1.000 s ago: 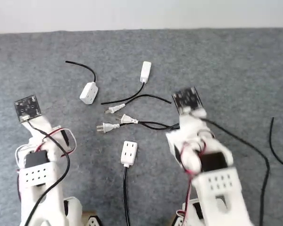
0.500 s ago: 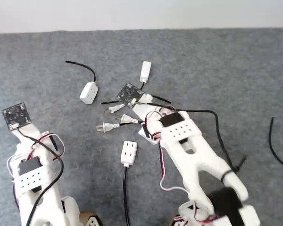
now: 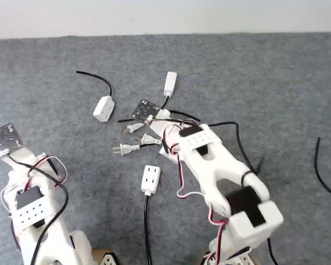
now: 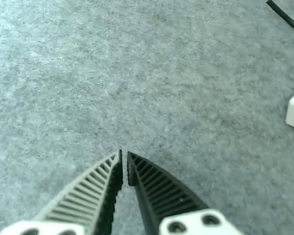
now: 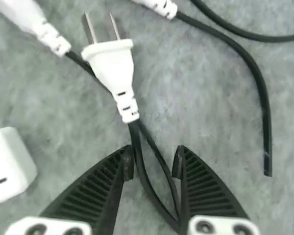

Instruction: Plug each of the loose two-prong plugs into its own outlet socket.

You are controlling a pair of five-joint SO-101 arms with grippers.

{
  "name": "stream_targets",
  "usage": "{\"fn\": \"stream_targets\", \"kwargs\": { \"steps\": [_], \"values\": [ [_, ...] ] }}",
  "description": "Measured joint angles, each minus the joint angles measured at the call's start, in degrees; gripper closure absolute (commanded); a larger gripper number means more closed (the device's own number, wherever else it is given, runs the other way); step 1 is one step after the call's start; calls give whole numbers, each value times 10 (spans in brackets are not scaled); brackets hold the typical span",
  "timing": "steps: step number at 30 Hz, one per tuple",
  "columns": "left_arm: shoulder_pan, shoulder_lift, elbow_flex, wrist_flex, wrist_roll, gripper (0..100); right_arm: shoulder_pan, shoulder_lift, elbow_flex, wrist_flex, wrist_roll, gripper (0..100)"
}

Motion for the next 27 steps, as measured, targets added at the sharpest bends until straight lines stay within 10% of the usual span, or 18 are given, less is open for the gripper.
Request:
{"fn": "stream_targets", "kwargs": {
  "steps": [27],
  "values": [
    [-3,0,0,-25,4,985,14,17,-39,62,-12,989]
  ]
}}
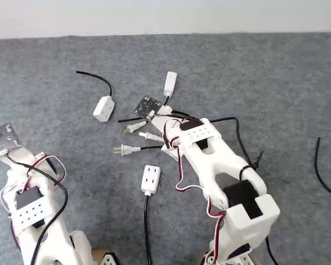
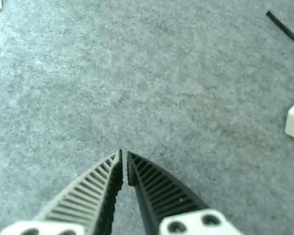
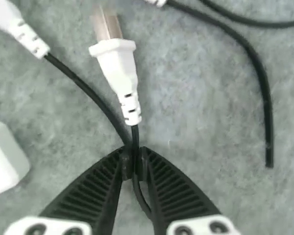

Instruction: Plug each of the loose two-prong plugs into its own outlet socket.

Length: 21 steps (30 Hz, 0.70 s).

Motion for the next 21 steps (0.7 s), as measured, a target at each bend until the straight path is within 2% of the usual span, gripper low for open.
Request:
{"fn": "stream_targets", "kwargs": {
  "steps": [3,10,15,21],
  "values": [
    [0,0,0,-8,0,985,6,-32,0,30,-37,989],
    [9,0,6,-11,0,985,78,-129,0,109,-101,989],
    [11,0,6,-11,0,985,120,-165,0,175,-119,989],
    [11,0,6,-11,0,985,121,-202,0,325,-106,989]
  ]
}}
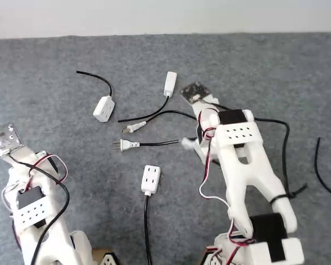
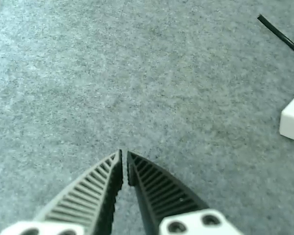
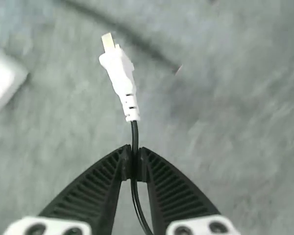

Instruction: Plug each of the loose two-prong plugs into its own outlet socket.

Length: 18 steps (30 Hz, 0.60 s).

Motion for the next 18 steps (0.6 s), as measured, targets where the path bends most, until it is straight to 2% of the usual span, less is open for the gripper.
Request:
{"fn": "stream_targets", "kwargs": {
  "steps": [7,11,18],
  "values": [
    [4,0,0,0,0,985,5,-62,0,149,75,987],
    [1,0,0,0,0,985,-20,-89,0,231,133,987],
    [14,0,0,0,0,985,3,-53,0,234,187,987]
  ]
}}
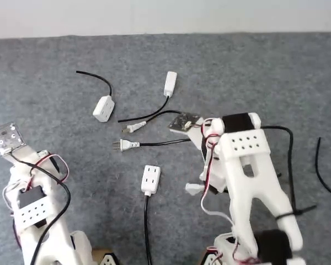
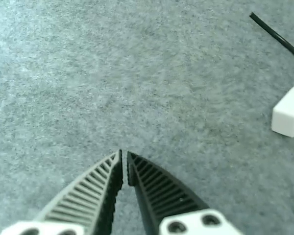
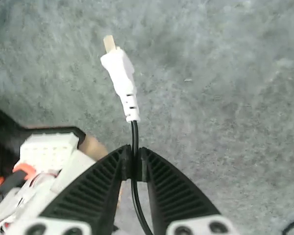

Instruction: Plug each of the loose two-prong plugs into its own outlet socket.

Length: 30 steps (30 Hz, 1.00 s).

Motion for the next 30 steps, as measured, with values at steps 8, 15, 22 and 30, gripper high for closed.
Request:
{"fn": "stream_targets", "kwargs": {
  "steps": [8,15,22,30],
  "values": [
    [-1,0,5,0,0,985,58,215,-104,-33,9,986],
    [1,0,5,0,0,985,76,400,-274,-68,10,945],
    [1,0,5,0,0,985,76,520,-447,-74,-36,882],
    [1,0,5,0,0,984,76,530,-540,-73,-153,885]
  ]
}}
